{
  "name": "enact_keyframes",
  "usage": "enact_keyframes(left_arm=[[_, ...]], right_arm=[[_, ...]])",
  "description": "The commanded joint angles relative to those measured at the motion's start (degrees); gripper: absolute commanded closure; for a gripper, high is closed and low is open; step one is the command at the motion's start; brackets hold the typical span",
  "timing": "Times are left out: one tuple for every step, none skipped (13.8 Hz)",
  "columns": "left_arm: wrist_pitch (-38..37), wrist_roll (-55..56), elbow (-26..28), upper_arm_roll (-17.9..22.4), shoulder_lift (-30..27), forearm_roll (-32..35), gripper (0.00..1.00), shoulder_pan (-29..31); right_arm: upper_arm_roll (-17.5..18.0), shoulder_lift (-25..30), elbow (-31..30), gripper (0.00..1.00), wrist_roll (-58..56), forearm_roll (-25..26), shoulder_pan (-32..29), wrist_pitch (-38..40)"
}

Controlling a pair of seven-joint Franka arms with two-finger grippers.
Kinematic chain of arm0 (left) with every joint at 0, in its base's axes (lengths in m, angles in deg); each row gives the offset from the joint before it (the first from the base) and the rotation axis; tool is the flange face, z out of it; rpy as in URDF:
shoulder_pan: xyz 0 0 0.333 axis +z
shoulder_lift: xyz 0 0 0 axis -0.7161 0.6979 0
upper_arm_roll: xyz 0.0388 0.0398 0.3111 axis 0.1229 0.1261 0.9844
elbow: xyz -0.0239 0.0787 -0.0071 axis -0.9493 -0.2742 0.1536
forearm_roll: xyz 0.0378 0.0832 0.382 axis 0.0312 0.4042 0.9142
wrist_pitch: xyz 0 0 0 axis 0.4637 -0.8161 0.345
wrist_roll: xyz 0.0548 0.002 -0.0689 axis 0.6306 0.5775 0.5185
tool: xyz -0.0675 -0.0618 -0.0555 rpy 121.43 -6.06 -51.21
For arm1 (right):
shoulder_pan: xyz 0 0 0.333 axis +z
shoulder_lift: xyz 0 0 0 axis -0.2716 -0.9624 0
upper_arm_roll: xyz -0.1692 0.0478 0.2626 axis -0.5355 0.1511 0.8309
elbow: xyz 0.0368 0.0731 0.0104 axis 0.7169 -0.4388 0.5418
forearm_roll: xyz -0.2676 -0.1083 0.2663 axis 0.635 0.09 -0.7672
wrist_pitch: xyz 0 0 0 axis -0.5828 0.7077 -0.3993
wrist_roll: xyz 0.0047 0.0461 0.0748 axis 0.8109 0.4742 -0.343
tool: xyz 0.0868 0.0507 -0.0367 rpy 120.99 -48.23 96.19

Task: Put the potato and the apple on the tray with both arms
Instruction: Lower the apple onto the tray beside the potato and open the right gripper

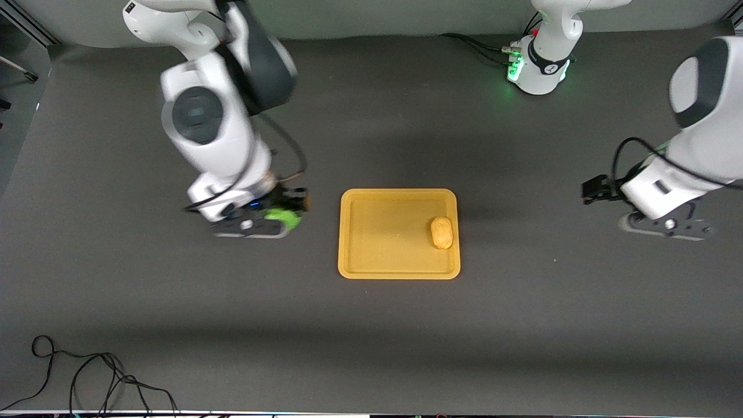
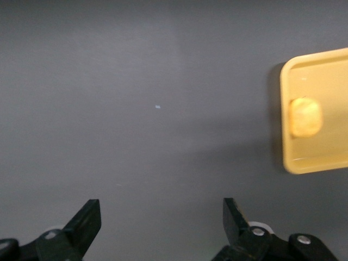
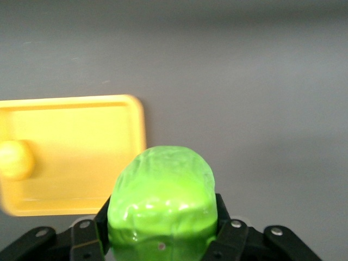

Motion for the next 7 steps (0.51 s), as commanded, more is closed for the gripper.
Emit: enact_keyframes(left_arm=[[4.6,-6.6,8.9,-0.4,-7.3,0.4,0.01,4.0],[9.1,-6.6,12.8,-0.4,-10.0,0.4,0.01,4.7],[14.8,-6.6,16.9,-0.4,-12.7,0.3,0.0,4.8],[17.0,-6.6,17.9,-0.4,-13.2,0.0,0.0,4.8],[16.1,-6.6,17.3,-0.5,-13.0,0.0,0.0,4.8],[14.7,-6.7,16.9,-0.4,-13.0,0.0,0.0,4.8],[13.3,-6.8,16.7,-0.4,-13.0,0.0,0.0,4.8]], right_arm=[[-0.4,-9.2,11.3,0.68,11.4,-2.5,6.9,1.0],[1.3,-11.6,14.3,0.68,15.1,-2.8,7.9,1.0],[3.7,-13.5,16.6,0.68,17.7,-3.0,7.8,0.9],[5.6,-15.0,17.7,0.68,18.9,-3.0,7.7,0.4],[6.0,-16.1,17.6,0.68,19.0,-3.0,7.7,-1.2],[6.1,-17.7,17.6,0.68,19.0,-3.0,7.7,-2.5],[6.2,-19.4,17.6,0.68,18.8,-3.0,7.3,-3.7]])
